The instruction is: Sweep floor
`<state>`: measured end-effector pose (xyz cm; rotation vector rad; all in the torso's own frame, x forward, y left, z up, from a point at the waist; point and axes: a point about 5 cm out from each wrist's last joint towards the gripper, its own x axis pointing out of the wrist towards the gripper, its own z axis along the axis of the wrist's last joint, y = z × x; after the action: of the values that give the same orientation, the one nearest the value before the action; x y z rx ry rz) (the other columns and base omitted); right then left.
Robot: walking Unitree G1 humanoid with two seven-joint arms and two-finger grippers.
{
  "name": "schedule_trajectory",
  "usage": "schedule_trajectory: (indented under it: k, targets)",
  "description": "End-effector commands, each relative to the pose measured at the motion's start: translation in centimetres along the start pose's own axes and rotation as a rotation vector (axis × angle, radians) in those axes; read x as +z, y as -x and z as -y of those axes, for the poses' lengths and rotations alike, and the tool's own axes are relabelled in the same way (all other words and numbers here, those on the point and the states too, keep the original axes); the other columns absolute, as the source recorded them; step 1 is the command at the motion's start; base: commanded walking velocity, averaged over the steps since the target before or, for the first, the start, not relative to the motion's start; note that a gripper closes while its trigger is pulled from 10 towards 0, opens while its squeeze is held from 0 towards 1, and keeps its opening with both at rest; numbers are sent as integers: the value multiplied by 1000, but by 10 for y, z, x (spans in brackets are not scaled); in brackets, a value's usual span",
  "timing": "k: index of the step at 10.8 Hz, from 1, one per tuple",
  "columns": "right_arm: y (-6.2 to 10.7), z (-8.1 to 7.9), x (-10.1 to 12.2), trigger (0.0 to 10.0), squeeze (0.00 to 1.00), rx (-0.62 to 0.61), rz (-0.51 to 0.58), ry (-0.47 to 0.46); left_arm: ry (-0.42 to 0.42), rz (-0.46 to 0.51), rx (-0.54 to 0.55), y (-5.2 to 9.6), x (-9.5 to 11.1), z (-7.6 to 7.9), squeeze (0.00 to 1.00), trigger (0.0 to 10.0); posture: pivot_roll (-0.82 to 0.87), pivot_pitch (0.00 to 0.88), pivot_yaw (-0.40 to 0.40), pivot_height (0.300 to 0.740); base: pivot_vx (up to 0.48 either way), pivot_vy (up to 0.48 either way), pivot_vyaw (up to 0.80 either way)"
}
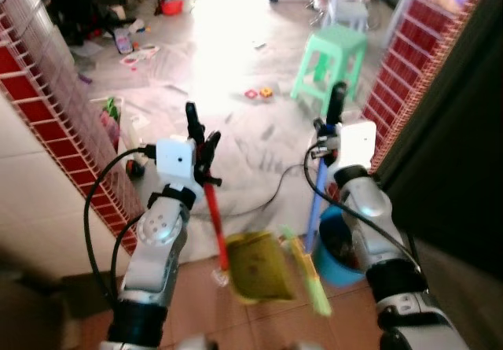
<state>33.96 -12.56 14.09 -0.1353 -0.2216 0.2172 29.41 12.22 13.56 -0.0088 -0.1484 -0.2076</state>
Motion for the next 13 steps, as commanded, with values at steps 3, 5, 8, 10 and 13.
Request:
schedule_trajectory:
  k: [3,5,8,10,13]
  targets:
    - [-16,-12,28,10000,0,76,139,18,-109,70,94,-6,12,-6,0,10000,-39,1,19,740,0,0,0]
    - [-17,-21,30,10000,0,102,159,29,-74,22,185,-2,-8,-14,0,10000,-25,12,16,740,0,0,0]
    - [-19,-39,41,10000,0,223,217,40,-80,-20,230,2,-22,-20,0,10000,-25,78,13,740,0,0,0]
    - [-26,-43,45,10000,0,257,243,86,-103,-34,230,3,-33,-17,0,10000,-33,106,30,740,0,0,0]
    - [-31,-42,58,10000,0,211,314,163,78,-182,370,12,-65,-15,0,10000,-60,135,51,740,0,0,0]
